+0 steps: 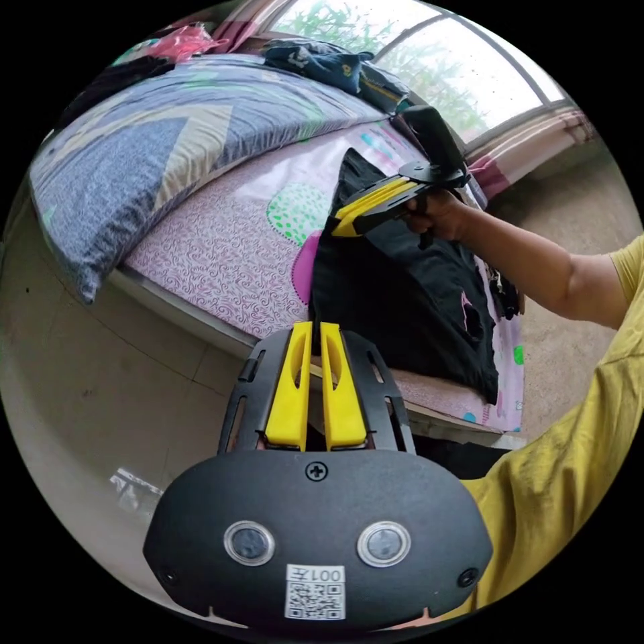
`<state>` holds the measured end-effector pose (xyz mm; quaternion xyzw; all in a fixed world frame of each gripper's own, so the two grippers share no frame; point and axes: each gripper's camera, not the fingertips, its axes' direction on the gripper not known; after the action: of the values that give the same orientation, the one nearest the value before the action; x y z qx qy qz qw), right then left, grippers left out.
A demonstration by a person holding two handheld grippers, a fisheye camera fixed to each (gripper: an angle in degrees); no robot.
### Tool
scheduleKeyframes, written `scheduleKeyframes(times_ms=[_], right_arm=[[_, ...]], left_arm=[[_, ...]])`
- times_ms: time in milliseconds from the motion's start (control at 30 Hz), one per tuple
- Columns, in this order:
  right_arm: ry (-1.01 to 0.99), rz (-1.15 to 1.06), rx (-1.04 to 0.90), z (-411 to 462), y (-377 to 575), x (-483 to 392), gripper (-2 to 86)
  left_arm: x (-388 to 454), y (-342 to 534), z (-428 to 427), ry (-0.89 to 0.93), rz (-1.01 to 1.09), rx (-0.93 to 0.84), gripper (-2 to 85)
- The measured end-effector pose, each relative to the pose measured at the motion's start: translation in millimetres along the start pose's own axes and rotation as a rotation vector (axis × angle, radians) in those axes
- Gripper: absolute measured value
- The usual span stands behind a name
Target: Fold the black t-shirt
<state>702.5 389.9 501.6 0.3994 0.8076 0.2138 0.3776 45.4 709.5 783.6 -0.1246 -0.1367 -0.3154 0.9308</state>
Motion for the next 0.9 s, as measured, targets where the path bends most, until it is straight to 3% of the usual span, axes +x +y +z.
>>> scheduleKeyframes(times_ms=[167, 267, 367, 433, 633, 733, 900], right_arm=[[-0.124, 0.085, 0.187, -32.2, 19.0, 15.1, 5.7], [-0.116, 0.176, 0.418, -77.8, 59.0, 12.6, 4.0], [-0.045, 0.29, 0.665, -121.9, 129.1, -11.3, 2.1], [0.059, 0.408, 0.732, -138.1, 178.0, -32.9, 1.5], [0.4, 0.822, 0.78, -184.3, 338.5, -107.3, 0.8], [0.533, 0.948, 0.735, -201.4, 400.2, -135.8, 0.7], [0.552, 1.038, 0.699, -210.6, 466.3, -147.6, 0.6]], left_arm=[[-4.1, -1.7, -15.9, -0.018, -0.063, 0.034, -0.1], [0.4, -6.6, -39.5, -0.178, -0.1, 0.086, -1.1], [22.4, -28.2, -59.9, -0.222, 0.01, 0.125, -1.2], [46.5, -51.4, -62.4, -0.149, 0.12, 0.117, -1.2], [104.0, -100.3, -43.8, 0.047, 0.216, 0.02, -1.3], [135.6, -117.4, -31.9, 0.061, 0.276, -0.037, -1.2], [190.6, -151.0, -23.5, 0.025, 0.348, -0.096, -1.2]])
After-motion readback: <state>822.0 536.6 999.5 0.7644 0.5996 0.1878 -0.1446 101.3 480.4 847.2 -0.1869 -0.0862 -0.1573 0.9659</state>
